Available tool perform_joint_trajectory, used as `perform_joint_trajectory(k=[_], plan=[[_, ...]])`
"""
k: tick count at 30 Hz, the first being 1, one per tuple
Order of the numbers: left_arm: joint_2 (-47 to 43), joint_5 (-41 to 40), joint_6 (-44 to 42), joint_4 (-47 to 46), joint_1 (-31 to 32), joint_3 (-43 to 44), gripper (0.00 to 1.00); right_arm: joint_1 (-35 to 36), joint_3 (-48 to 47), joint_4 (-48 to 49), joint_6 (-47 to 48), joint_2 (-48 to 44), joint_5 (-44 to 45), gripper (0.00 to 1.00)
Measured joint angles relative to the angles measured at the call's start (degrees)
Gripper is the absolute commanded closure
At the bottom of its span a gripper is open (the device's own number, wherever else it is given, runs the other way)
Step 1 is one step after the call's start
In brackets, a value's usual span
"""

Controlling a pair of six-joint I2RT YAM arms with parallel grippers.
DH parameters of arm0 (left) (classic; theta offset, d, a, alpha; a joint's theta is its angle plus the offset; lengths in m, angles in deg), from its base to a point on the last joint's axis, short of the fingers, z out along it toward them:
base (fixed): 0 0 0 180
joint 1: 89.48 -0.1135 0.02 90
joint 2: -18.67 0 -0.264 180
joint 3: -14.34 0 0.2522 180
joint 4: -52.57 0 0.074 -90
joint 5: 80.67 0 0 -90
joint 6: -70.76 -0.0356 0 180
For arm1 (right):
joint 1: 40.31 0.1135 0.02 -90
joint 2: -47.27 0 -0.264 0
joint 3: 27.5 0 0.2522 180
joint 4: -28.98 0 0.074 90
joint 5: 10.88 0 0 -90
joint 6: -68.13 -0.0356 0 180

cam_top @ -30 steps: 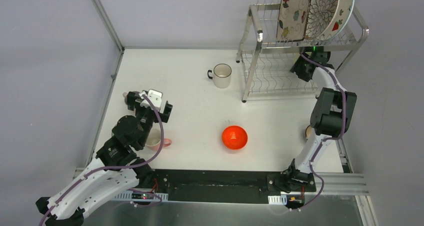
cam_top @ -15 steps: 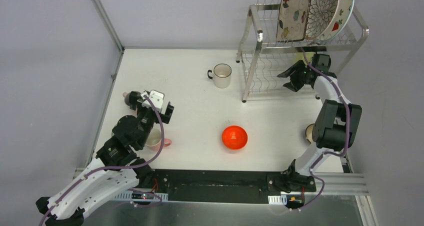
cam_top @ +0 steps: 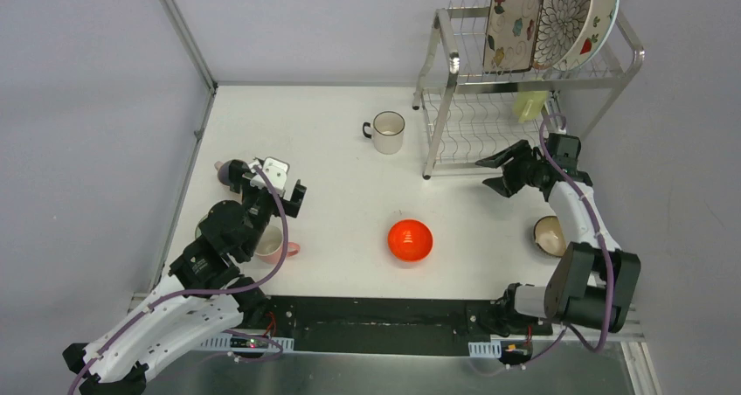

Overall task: Load the mixed dishes into the dish rack
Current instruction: Place the cup on the dish rack, then pick up the cup at the center of the board.

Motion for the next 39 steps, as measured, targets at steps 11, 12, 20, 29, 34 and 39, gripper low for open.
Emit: perform_joint_trajectory(k=[11,12,20,29,34,39], plan=[[10.5,6.5,2.7,1.2,0.0,3.5,0.02,6.8,4.2,-8.1,8.6,-23.7,8.6,0.39],[12.9,7.6,2.9,1.8,0.0,5.3,0.03,8.2,4.9,-8.5,10.6,-26.1,9.8,0.39],[35.5,17.1,3.5,5.3,-1.3,22.2,0.09,15.1,11.7,-9.0,18.3,-39.7,14.2,0.38],[58.4,42.1,4.1,8.1,-7.2,40.5,0.20,17.5,19.2,-9.3,19.9,-47.6,14.2,0.38],[68.2,52.2,3.3,8.3,-9.4,45.9,0.27,17.5,18.9,-10.8,20.3,-51.3,14.4,0.39],[76.5,58.6,1.1,9.1,-11.8,50.3,0.29,17.6,17.3,-12.3,21.1,-52.0,14.6,0.39]])
